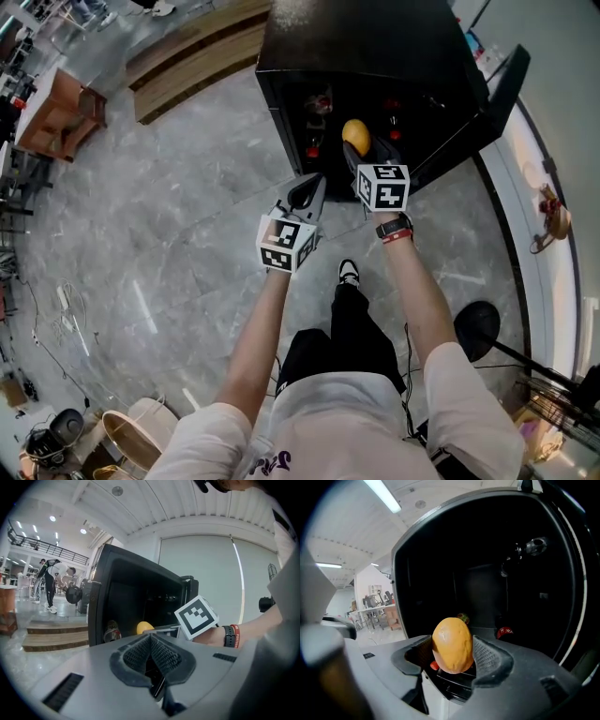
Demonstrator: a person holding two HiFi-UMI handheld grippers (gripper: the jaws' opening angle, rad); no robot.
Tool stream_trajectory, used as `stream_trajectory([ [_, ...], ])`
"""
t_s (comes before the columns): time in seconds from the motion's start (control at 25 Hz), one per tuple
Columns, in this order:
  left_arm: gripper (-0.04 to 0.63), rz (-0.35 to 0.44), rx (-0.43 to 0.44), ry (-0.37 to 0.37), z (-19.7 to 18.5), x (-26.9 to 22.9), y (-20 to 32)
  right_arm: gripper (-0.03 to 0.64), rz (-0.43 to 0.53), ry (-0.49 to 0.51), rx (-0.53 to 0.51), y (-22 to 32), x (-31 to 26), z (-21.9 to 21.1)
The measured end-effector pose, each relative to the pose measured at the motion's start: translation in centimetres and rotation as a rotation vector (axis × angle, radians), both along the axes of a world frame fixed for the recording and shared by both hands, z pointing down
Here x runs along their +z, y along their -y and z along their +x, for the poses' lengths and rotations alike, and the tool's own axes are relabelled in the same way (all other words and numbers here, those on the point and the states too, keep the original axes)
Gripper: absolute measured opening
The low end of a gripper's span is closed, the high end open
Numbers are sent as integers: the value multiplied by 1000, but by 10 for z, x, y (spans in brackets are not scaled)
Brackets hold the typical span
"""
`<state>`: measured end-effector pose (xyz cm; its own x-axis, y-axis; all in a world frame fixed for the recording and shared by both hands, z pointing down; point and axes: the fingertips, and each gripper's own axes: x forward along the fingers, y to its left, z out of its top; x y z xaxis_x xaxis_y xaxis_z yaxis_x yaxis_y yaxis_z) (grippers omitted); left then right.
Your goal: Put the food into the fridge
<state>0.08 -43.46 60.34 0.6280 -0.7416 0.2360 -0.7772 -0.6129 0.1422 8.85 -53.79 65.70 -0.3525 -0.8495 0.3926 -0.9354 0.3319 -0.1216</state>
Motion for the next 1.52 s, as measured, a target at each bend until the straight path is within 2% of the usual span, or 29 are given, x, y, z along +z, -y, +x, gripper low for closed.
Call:
stream_trajectory([
  [0.64,18,-15,17,-22,11,42,36,285,-30,-63,-20,65,61,0],
  [1.12,17,-12,5,-23,6,57,48,285,-16,-155,-44,109,77,4],
  [1.52,17,3,22,-11,17,65,53,285,-6,-229,-78,129,87,16],
])
